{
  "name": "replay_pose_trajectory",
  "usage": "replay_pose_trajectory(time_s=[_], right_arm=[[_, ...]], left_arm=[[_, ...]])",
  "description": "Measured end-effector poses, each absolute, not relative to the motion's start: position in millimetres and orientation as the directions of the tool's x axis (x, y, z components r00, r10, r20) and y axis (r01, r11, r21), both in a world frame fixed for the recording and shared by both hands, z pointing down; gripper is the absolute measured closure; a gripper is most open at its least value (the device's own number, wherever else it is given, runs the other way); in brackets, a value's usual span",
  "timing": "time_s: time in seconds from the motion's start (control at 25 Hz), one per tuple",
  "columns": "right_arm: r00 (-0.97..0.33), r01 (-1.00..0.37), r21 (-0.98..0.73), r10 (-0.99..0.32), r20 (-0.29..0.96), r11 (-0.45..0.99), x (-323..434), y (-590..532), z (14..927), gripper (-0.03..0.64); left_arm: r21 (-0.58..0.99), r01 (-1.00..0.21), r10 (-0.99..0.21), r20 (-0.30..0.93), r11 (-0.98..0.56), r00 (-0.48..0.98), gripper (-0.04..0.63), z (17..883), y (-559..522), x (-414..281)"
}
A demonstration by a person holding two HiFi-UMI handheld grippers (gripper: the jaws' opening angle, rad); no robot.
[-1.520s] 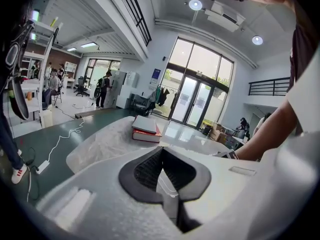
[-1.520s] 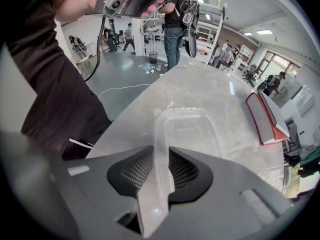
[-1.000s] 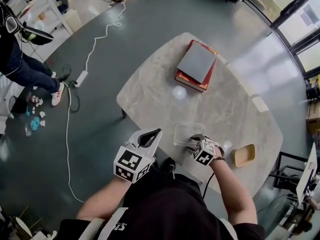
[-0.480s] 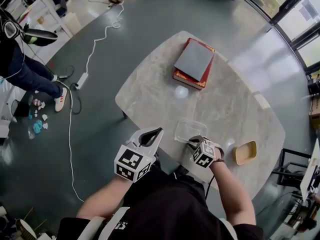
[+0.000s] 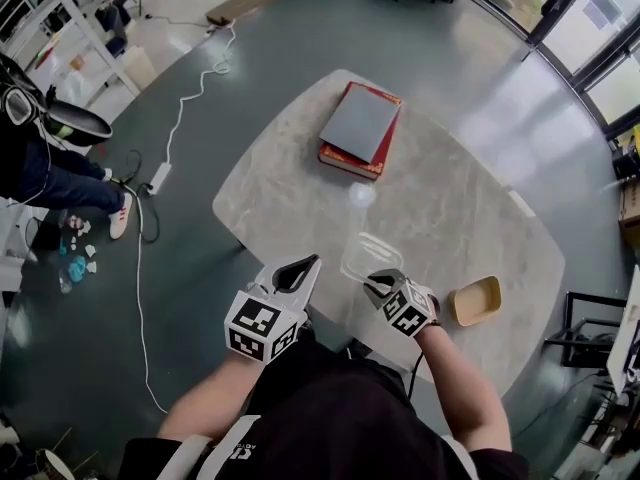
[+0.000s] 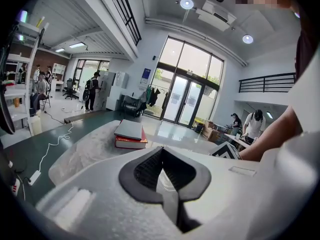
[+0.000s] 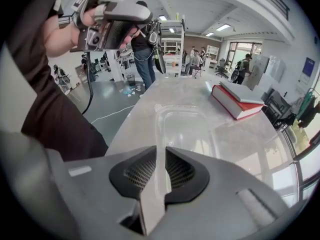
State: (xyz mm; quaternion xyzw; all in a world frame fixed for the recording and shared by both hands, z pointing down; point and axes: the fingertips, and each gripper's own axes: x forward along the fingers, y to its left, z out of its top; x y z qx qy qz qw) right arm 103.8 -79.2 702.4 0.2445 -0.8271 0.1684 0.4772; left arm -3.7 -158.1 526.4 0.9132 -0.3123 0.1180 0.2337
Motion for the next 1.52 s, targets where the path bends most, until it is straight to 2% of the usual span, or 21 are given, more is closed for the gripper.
replay_pose_trajectory(time_s=[0.36,0.88,1.52], right_arm=[[-0.483,-0.702,-0.075,-0.396,0.781,0.708,145,-82,649,0.56],[-0.482,-0.831,-0.103,-0.616,0.623,0.546,203,-75,563,0.558],[-0.429,-0.903,-0.165,-0.818,0.383,0.396,250,-60,458,0.557]], left_arm=[[0.32,-0.605,-0.515,0.326,-0.729,0.793,0.595,501,-152,33],[0.258,-0.556,-0.493,0.272,-0.79,0.827,0.595,458,-151,78],[0.223,-0.47,-0.433,0.197,-0.854,0.88,0.595,404,-145,114]])
